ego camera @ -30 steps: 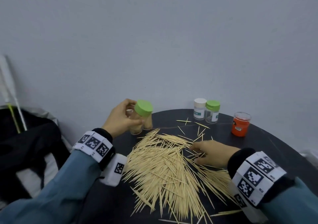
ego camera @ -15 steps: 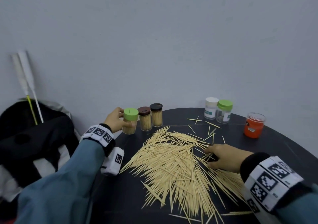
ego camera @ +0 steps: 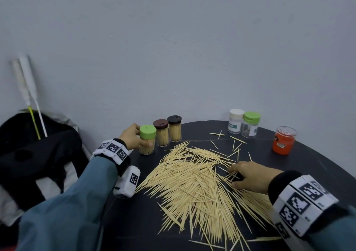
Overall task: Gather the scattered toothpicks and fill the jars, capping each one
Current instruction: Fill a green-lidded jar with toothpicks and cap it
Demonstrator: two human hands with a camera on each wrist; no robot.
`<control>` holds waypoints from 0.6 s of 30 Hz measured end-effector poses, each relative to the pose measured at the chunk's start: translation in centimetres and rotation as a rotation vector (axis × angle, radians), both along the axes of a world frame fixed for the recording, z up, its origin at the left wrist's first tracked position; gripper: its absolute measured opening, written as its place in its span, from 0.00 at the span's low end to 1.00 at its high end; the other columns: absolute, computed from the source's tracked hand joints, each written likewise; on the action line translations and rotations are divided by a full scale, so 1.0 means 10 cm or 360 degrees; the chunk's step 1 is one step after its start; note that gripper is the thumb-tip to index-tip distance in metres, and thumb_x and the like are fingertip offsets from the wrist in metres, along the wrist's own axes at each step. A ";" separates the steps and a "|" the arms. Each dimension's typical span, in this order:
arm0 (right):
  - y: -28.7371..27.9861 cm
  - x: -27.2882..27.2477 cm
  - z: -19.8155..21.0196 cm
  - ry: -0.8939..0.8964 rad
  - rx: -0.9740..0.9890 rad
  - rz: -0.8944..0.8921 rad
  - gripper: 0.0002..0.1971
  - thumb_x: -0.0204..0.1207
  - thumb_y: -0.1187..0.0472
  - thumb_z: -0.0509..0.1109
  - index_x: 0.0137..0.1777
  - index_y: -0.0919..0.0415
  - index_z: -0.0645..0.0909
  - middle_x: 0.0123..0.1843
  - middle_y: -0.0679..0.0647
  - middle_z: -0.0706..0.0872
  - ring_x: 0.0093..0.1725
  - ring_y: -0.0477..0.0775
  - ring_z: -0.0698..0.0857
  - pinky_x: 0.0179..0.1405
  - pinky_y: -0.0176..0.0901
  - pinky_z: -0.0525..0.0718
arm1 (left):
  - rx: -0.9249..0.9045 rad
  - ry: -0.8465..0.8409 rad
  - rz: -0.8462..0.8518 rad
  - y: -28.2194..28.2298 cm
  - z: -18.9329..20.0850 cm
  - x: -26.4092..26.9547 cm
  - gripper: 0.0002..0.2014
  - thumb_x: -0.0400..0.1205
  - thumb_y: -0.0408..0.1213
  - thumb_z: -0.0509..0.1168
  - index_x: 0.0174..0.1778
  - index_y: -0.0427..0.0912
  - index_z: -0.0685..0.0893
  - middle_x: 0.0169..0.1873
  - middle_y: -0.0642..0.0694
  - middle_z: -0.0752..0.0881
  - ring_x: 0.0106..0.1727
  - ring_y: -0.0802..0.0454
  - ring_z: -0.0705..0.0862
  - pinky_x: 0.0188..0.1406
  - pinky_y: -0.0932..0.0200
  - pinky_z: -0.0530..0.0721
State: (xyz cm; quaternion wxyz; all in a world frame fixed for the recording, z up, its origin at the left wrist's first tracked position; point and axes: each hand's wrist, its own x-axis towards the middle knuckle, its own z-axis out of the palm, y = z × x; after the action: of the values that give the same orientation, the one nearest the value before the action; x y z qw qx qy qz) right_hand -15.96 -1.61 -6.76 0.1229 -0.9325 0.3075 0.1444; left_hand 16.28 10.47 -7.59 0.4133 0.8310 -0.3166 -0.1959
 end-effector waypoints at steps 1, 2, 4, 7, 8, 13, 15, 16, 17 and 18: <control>0.00 0.00 0.00 -0.0001 0.0001 0.0003 0.26 0.81 0.51 0.63 0.77 0.54 0.65 0.75 0.53 0.69 0.73 0.51 0.70 0.73 0.42 0.69 | 0.0005 -0.0004 -0.0002 0.00 0.00 0.00 0.29 0.67 0.24 0.78 0.56 0.39 0.67 0.65 0.36 0.78 0.61 0.39 0.79 0.53 0.41 0.83; 0.00 0.00 0.00 0.0000 0.0003 0.0005 0.26 0.81 0.51 0.63 0.77 0.54 0.65 0.75 0.53 0.69 0.73 0.51 0.70 0.73 0.42 0.69 | 0.0014 -0.0021 0.0004 0.00 0.00 0.00 0.29 0.67 0.25 0.78 0.56 0.39 0.68 0.64 0.36 0.78 0.61 0.38 0.79 0.53 0.41 0.84; 0.01 0.00 0.00 0.0002 0.0005 0.0006 0.26 0.81 0.51 0.63 0.77 0.54 0.65 0.75 0.53 0.70 0.73 0.51 0.70 0.72 0.42 0.68 | 0.0046 -0.0058 0.0027 0.01 0.00 0.02 0.29 0.66 0.26 0.79 0.56 0.39 0.68 0.63 0.36 0.79 0.63 0.37 0.79 0.53 0.41 0.84; 0.01 -0.01 0.01 0.0000 0.0011 0.0000 0.25 0.81 0.51 0.63 0.77 0.54 0.65 0.75 0.53 0.70 0.73 0.51 0.70 0.72 0.42 0.69 | 0.0109 -0.0088 0.0044 0.02 -0.02 0.05 0.29 0.66 0.28 0.80 0.56 0.39 0.69 0.62 0.34 0.79 0.63 0.36 0.79 0.55 0.39 0.84; 0.01 -0.01 0.01 0.0000 0.0013 -0.0002 0.25 0.81 0.51 0.63 0.77 0.54 0.65 0.75 0.53 0.70 0.73 0.51 0.70 0.72 0.42 0.69 | 0.0127 -0.0099 0.0048 0.02 -0.02 0.06 0.30 0.66 0.28 0.80 0.57 0.38 0.69 0.62 0.34 0.79 0.63 0.36 0.79 0.55 0.39 0.84; 0.01 -0.02 0.02 0.0010 0.0018 -0.0013 0.26 0.81 0.51 0.63 0.77 0.54 0.65 0.76 0.53 0.70 0.74 0.52 0.70 0.73 0.43 0.68 | 0.0248 -0.0135 0.0061 0.02 -0.02 0.05 0.34 0.67 0.32 0.80 0.65 0.35 0.71 0.59 0.37 0.79 0.63 0.37 0.78 0.59 0.41 0.82; 0.01 -0.03 0.03 0.0012 0.0025 -0.0015 0.26 0.80 0.51 0.63 0.77 0.54 0.65 0.76 0.53 0.70 0.74 0.52 0.70 0.73 0.43 0.69 | 0.0296 -0.0164 0.0035 0.03 0.00 0.03 0.35 0.65 0.35 0.81 0.64 0.33 0.72 0.61 0.36 0.81 0.64 0.37 0.78 0.61 0.43 0.80; 0.00 -0.03 0.04 0.0013 0.0029 -0.0018 0.26 0.80 0.51 0.63 0.77 0.54 0.65 0.76 0.53 0.70 0.74 0.52 0.71 0.73 0.43 0.69 | 0.0309 -0.0195 0.0034 0.03 0.04 0.00 0.36 0.66 0.35 0.81 0.66 0.33 0.72 0.63 0.36 0.80 0.65 0.37 0.78 0.63 0.45 0.77; 0.00 -0.03 0.05 0.0008 0.0034 -0.0021 0.26 0.80 0.51 0.63 0.77 0.54 0.66 0.76 0.53 0.70 0.74 0.52 0.71 0.73 0.43 0.69 | 0.0306 -0.0225 0.0049 0.04 0.08 -0.04 0.37 0.67 0.35 0.80 0.69 0.33 0.70 0.65 0.37 0.79 0.67 0.38 0.76 0.65 0.47 0.75; -0.01 -0.04 0.06 -0.0002 0.0039 -0.0029 0.26 0.80 0.51 0.64 0.77 0.54 0.66 0.75 0.53 0.71 0.73 0.52 0.71 0.72 0.43 0.69 | 0.0279 -0.0254 0.0068 0.05 0.15 -0.09 0.39 0.68 0.34 0.79 0.72 0.33 0.67 0.68 0.36 0.76 0.69 0.39 0.75 0.67 0.48 0.73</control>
State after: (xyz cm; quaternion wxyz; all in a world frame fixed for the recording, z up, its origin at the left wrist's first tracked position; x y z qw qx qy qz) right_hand -16.38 -1.71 -6.16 0.1356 -0.9282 0.3140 0.1464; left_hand 15.39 10.92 -6.13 0.3165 0.8835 -0.3125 -0.1472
